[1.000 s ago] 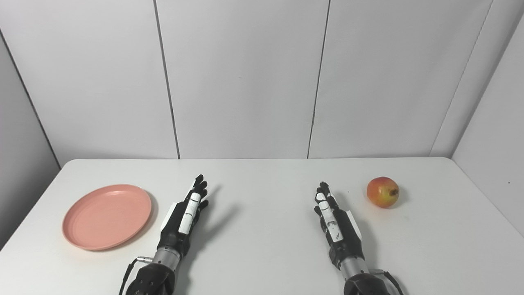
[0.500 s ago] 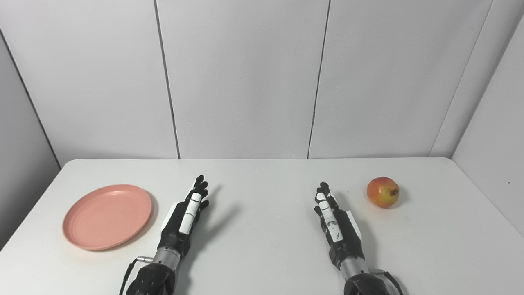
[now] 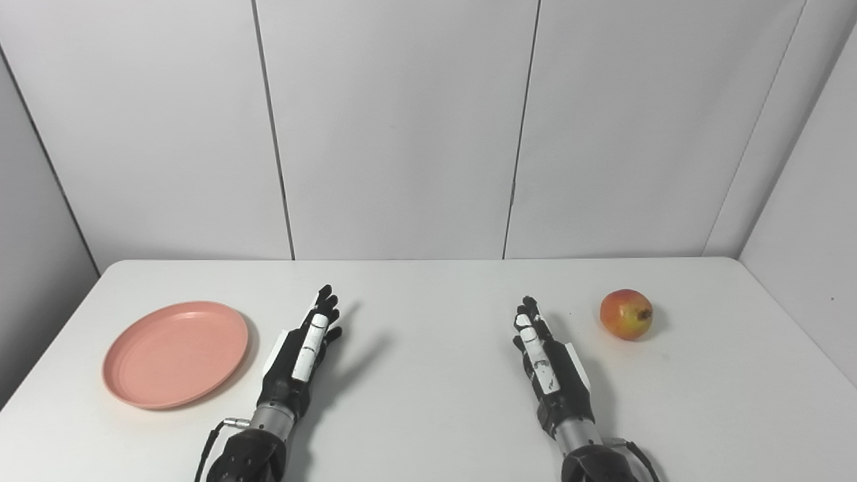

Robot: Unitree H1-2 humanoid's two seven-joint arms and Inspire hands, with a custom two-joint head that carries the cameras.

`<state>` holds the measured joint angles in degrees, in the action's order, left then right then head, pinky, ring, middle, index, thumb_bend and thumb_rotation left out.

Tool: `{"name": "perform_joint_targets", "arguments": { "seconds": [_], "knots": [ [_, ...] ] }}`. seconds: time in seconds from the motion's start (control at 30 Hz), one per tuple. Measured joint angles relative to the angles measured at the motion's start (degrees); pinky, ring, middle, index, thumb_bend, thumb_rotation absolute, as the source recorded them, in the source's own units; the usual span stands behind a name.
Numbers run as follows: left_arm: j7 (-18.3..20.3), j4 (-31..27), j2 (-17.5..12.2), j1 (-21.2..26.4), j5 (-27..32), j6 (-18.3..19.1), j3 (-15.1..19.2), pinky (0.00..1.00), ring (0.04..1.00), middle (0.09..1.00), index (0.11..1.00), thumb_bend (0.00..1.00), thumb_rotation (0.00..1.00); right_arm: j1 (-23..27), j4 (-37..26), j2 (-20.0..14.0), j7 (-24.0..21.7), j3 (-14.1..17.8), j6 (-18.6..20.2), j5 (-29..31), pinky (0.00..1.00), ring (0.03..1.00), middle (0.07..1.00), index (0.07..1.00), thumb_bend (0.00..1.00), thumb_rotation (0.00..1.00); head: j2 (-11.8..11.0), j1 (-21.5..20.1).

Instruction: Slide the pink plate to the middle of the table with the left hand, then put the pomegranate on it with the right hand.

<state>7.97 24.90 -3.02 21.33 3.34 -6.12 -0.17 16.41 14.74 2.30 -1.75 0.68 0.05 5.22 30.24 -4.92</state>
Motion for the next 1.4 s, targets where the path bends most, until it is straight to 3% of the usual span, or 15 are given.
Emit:
{"name": "perform_joint_targets", "arguments": {
  "seconds": [0.23, 0.37, 0.43, 0.47, 0.6, 0.67, 0.8, 0.9, 1.0, 1.2, 1.33, 1.4],
  "knots": [
    [0.3, 0.0, 0.0, 0.0, 0.1, 0.0, -0.1, 0.96, 0.996, 1.000, 1.000, 0.61, 1.00, 0.0, 0.2, 0.0, 0.0, 0.0, -0.3, 0.0, 1.00, 0.997, 1.000, 0.996, 0.58, 0.85, -0.3, 0.3],
    [-0.3, 0.1, 0.0, 0.0, -0.4, -0.1, -0.1, 0.94, 0.981, 1.000, 1.000, 0.64, 1.00, 0.0, 0.2, -0.1, 0.0, 0.0, -0.4, -0.1, 1.00, 0.997, 1.000, 0.995, 0.59, 0.86, -1.1, 4.3],
    [-0.9, 0.3, 0.1, 0.1, -1.3, -0.6, -0.6, 0.95, 0.989, 1.000, 1.000, 0.64, 1.00, 0.0, 0.2, -0.5, 0.0, 0.0, -0.4, -0.3, 1.00, 0.999, 1.000, 0.998, 0.59, 0.87, -1.1, 4.3],
    [-0.9, 0.3, 0.2, 0.1, -1.5, -0.9, -0.8, 0.96, 0.995, 1.000, 1.000, 0.63, 1.00, -0.1, 0.2, -0.7, -0.1, 0.0, -0.4, -0.2, 1.00, 1.000, 1.000, 0.999, 0.58, 0.87, -1.5, 7.8],
    [-1.1, 0.4, 0.4, 0.1, -2.8, -1.5, -1.9, 0.96, 0.998, 1.000, 1.000, 0.60, 1.00, -0.4, -0.1, -1.6, -0.8, 0.2, -0.4, 0.4, 1.00, 0.983, 0.995, 0.976, 0.52, 0.87, -2.2, 11.0],
    [-1.9, 0.9, 0.6, 0.4, -3.9, -1.7, -2.2, 0.94, 0.978, 1.000, 1.000, 0.61, 1.00, -0.6, -0.2, -1.9, -1.3, 0.5, -0.5, 0.8, 1.00, 0.974, 0.987, 0.973, 0.48, 0.87, -3.7, 15.8],
    [-5.8, 1.7, 2.2, 1.1, -7.1, -1.7, -2.5, 0.95, 0.984, 1.000, 0.995, 0.59, 1.00, -0.9, -0.2, -2.5, -2.8, 1.3, -0.9, 2.6, 1.00, 0.980, 0.993, 0.986, 0.48, 0.87, -4.5, 18.2],
    [-5.0, 2.2, 3.6, 1.3, -6.6, -1.6, -2.9, 1.00, 0.999, 1.000, 1.000, 0.58, 1.00, -0.9, 0.1, -3.5, -4.0, 1.7, -1.4, 3.3, 1.00, 0.993, 1.000, 0.999, 0.49, 0.88, -5.8, 21.3],
    [-4.7, 3.2, 4.3, 1.9, -6.0, -1.7, -3.1, 0.98, 1.000, 1.000, 1.000, 0.60, 1.00, -0.8, 0.7, -4.5, -4.6, 2.4, -3.2, 4.2, 1.00, 0.994, 1.000, 1.000, 0.47, 0.87, -6.1, 22.1],
    [-9.2, 3.4, 4.3, 1.9, -11.2, -1.7, -4.7, 0.96, 0.989, 0.999, 0.986, 0.62, 1.00, -0.8, 0.7, -5.3, -4.9, 2.6, -3.3, 4.3, 1.00, 1.000, 1.000, 1.000, 0.45, 0.89, -6.9, 22.6],
    [-8.6, 3.9, 4.3, 2.1, -9.5, -1.9, -4.3, 0.99, 1.000, 1.000, 1.000, 0.60, 1.00, -0.8, 0.8, -5.3, -4.9, 2.6, -3.3, 4.2, 1.00, 1.000, 1.000, 1.000, 0.42, 0.88, -7.6, 23.2],
    [-6.9, 4.8, 4.3, 2.6, -7.1, -2.5, -3.9, 1.00, 1.000, 1.000, 1.000, 0.61, 1.00, -0.7, 1.1, -5.3, -4.9, 2.6, -3.6, 4.2, 1.00, 1.000, 1.000, 1.000, 0.40, 0.93, -8.1, 23.5]
  ]
}}
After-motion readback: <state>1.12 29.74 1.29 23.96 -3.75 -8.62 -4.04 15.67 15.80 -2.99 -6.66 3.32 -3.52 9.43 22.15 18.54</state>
